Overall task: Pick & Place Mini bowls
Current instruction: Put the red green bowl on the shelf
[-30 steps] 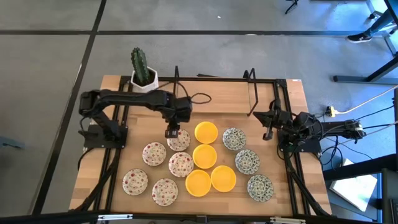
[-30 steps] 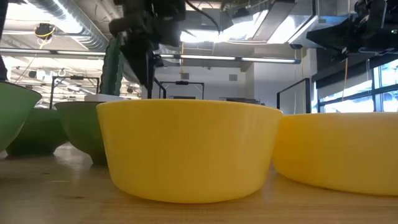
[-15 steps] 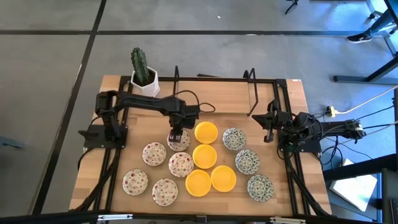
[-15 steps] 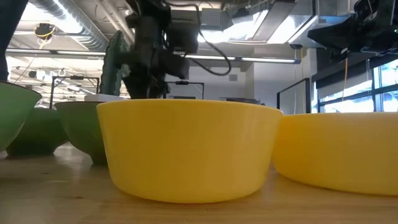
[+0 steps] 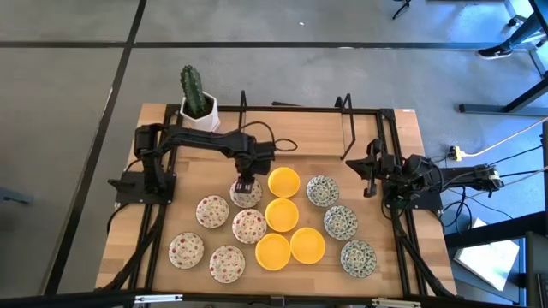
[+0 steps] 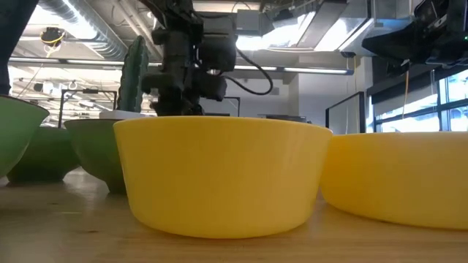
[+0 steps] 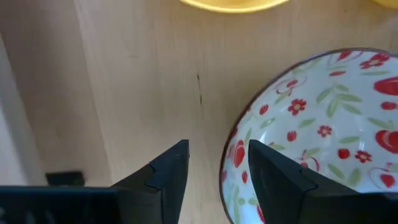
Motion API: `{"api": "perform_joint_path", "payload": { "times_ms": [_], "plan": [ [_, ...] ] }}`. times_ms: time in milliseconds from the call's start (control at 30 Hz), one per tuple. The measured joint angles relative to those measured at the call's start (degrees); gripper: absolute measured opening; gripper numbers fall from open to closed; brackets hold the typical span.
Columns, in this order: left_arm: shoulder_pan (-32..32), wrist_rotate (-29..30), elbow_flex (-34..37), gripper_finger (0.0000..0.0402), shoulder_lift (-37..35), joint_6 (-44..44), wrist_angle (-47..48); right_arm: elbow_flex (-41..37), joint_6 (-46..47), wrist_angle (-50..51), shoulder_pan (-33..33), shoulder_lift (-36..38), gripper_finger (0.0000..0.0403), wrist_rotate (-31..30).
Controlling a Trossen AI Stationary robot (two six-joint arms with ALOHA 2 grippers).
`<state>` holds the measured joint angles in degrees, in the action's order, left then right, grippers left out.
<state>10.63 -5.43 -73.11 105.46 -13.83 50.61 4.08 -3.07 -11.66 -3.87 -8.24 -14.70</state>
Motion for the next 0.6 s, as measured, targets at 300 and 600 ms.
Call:
{"api": "perform_joint_path", "payload": {
  "times_ms": [300,600],
  "plan": [
    [0.0,-1.81,0.6,0.0147,0.01,-2.1,-0.14,0.0,1.58,-0.04,-0.01,0.0,0.0006,-0.01],
    [-0.02,-1.66,0.62,0.0051,0.01,-6.13,0.95,0.0,2.8,-0.24,-0.01,0.01,0.0006,-0.04]
  ]
}}
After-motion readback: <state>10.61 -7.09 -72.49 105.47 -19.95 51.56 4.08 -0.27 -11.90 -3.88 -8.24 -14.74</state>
